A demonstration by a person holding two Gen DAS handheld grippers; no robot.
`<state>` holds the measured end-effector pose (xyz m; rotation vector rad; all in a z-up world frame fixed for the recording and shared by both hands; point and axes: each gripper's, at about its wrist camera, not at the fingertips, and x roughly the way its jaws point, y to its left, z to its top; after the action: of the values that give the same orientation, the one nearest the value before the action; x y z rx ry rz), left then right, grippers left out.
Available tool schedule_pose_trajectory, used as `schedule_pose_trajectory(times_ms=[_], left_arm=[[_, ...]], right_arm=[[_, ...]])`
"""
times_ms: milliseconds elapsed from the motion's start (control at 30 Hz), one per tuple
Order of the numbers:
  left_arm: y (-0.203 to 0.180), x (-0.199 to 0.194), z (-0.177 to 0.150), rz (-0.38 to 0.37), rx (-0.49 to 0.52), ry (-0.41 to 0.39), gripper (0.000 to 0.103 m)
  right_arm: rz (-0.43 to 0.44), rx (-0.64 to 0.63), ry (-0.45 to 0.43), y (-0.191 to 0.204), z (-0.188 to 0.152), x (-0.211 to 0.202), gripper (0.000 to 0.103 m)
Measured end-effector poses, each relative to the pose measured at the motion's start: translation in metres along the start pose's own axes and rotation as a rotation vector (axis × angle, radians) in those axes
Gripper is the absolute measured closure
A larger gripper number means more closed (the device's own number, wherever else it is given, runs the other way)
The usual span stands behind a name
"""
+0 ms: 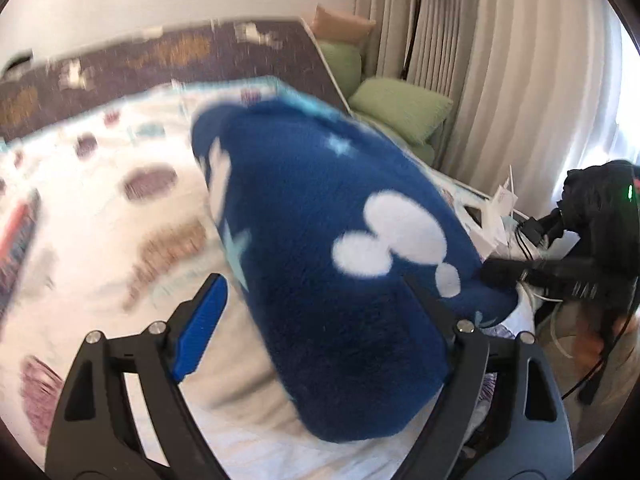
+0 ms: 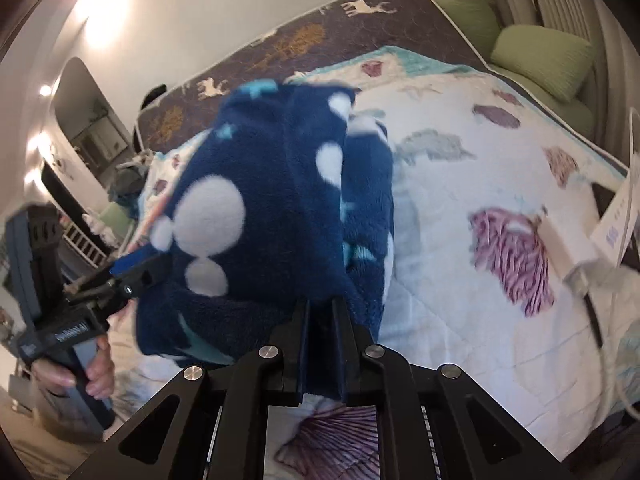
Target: Fold small clothes
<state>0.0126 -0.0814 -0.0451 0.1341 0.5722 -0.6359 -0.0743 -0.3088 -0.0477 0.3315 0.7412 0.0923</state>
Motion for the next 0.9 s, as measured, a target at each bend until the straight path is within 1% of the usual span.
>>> schedule_pose_trajectory(times_ms=[33, 100, 133, 200, 233, 267, 333, 367, 400, 433, 467, 533, 600, 633, 733, 800, 900], left_arm=[[-0.002, -0.007, 0.006, 0.015, 0.028, -0.037, 0.017], [-0.005, -0.011, 0.016, 0.020, 0.069, -0.076, 0.017], [-0.008, -0.010, 0.023, 0.029, 0.088, -0.085, 0.017], [-0.010, -0.002, 0.030, 0.041, 0.096, -0.079, 0.017], [-0.010, 0.007, 0.030, 0.030, 0.087, -0.055, 0.017], [-0.009, 0.013, 0.028, 0.022, 0.081, -0.034, 0.017], [-0.008, 0.037, 0.016, 0.010, 0.076, 0.050, 0.017], [-0.007, 0.045, 0.010, 0.004, 0.075, 0.079, 0.017], [-0.004, 0.051, 0.004, -0.013, 0.055, 0.082, 0.016], [0.001, 0.052, 0.001, -0.035, 0.019, 0.068, 0.016], [0.005, 0.052, 0.003, -0.051, -0.005, 0.071, 0.016], [0.009, 0.050, 0.011, -0.063, -0.016, 0.081, 0.016], [0.007, 0.044, 0.019, -0.042, 0.010, 0.059, 0.016], [0.003, 0.041, 0.023, -0.025, 0.039, 0.043, 0.016], [-0.006, 0.033, 0.036, -0.002, 0.108, 0.002, 0.016], [-0.006, 0.031, 0.046, -0.006, 0.119, -0.017, 0.016], [-0.002, 0.034, 0.062, -0.003, 0.116, -0.042, 0.016]], right_arm=[[-0.006, -0.014, -0.028, 0.004, 0.007, -0.007, 0.091], [-0.019, -0.057, -0.083, 0.014, 0.025, -0.018, 0.089], [-0.018, -0.065, -0.096, 0.018, 0.029, -0.019, 0.088], [0.014, -0.083, -0.111, 0.029, 0.037, -0.015, 0.086], [0.017, -0.089, -0.103, 0.031, 0.036, -0.010, 0.084], [-0.003, -0.100, -0.071, 0.034, 0.033, 0.002, 0.080], [-0.060, -0.102, 0.007, 0.030, 0.025, 0.029, 0.078], [-0.075, -0.086, 0.043, 0.025, 0.018, 0.043, 0.078], [-0.078, -0.068, 0.041, 0.020, 0.013, 0.049, 0.077], [-0.072, -0.061, 0.030, 0.017, 0.010, 0.049, 0.077], [-0.057, -0.064, 0.025, 0.015, 0.011, 0.046, 0.077], [-0.024, -0.053, 0.034, 0.012, 0.017, 0.042, 0.077], [0.013, -0.032, 0.039, 0.008, 0.029, 0.032, 0.077], [0.022, -0.029, 0.020, 0.008, 0.037, 0.027, 0.077], [-0.013, -0.055, -0.054, 0.013, 0.065, 0.016, 0.077], [-0.008, -0.061, -0.074, 0.015, 0.085, 0.018, 0.077], [-0.018, -0.068, -0.071, 0.022, 0.109, 0.031, 0.077]])
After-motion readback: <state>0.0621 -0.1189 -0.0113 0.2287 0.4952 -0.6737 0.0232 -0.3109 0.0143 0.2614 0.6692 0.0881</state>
